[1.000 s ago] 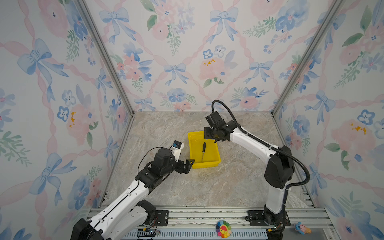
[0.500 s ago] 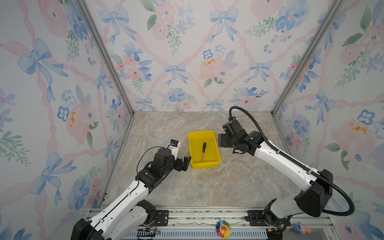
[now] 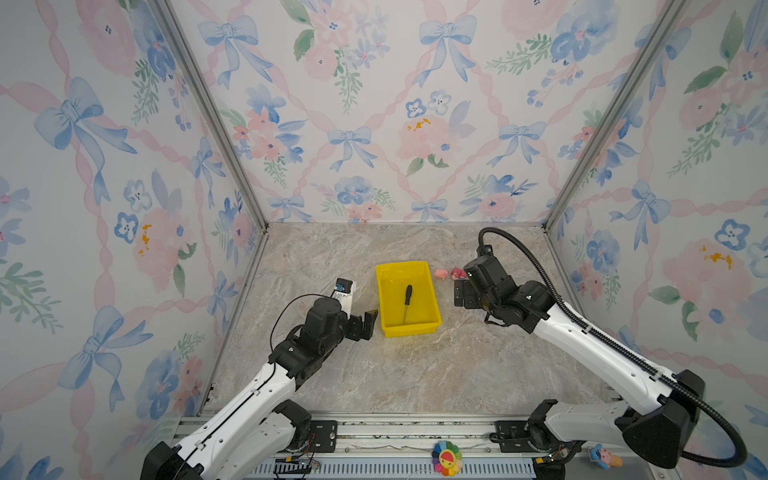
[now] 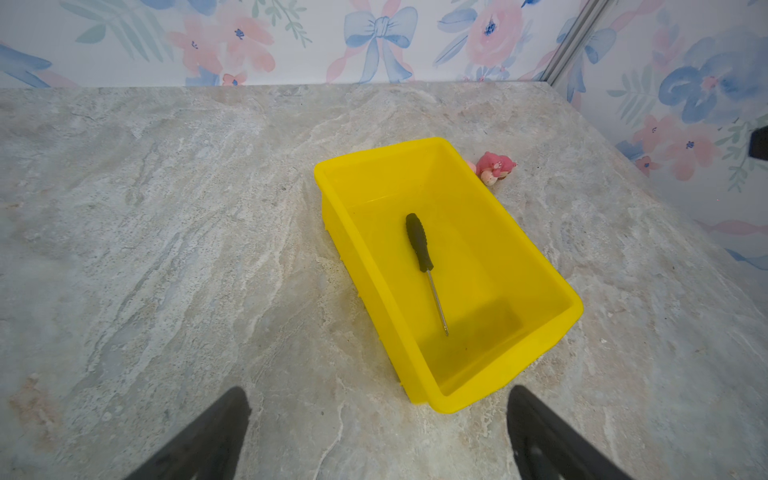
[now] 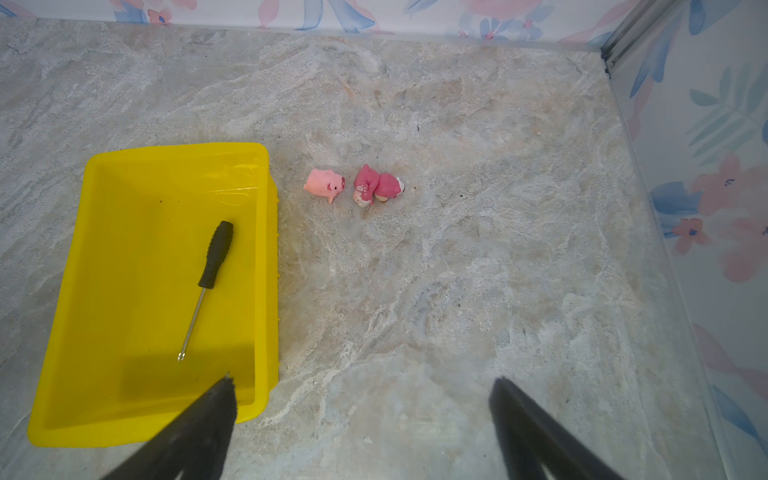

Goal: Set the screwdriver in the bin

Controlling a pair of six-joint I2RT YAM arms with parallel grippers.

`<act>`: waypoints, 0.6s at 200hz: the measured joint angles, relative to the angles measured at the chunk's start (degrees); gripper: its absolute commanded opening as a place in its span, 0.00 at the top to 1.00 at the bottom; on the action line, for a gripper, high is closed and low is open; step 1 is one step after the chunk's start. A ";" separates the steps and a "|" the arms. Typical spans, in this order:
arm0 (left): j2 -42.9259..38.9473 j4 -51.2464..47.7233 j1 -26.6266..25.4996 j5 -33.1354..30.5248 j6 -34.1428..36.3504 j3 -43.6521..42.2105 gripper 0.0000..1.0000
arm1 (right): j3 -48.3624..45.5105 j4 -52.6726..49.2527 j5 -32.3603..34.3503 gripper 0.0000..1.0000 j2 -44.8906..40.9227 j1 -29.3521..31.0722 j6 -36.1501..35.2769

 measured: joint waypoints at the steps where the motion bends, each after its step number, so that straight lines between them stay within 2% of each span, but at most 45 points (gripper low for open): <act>1: -0.02 -0.02 0.00 -0.04 0.00 0.00 0.03 | -0.04 -0.02 0.00 0.03 -0.07 0.00 -0.04; 32: -0.79 -0.26 0.02 -1.46 -0.09 -0.17 0.03 | -2.27 -0.11 0.57 0.03 -2.71 -0.55 -0.31; 61: -1.27 -1.77 0.07 -5.70 -0.46 -0.35 0.02 | -6.91 0.70 1.05 0.03 -8.07 -2.62 -0.35; 93: -1.66 -2.75 0.48 -12.35 -0.79 -0.98 0.03 | -15.17 2.58 2.16 0.03 -16.57 -9.66 0.24; 120: -1.64 -2.97 1.73 -18.47 -0.57 -1.40 0.03 | -27.23 8.59 4.72 0.03 -26.56 -16.26 -1.18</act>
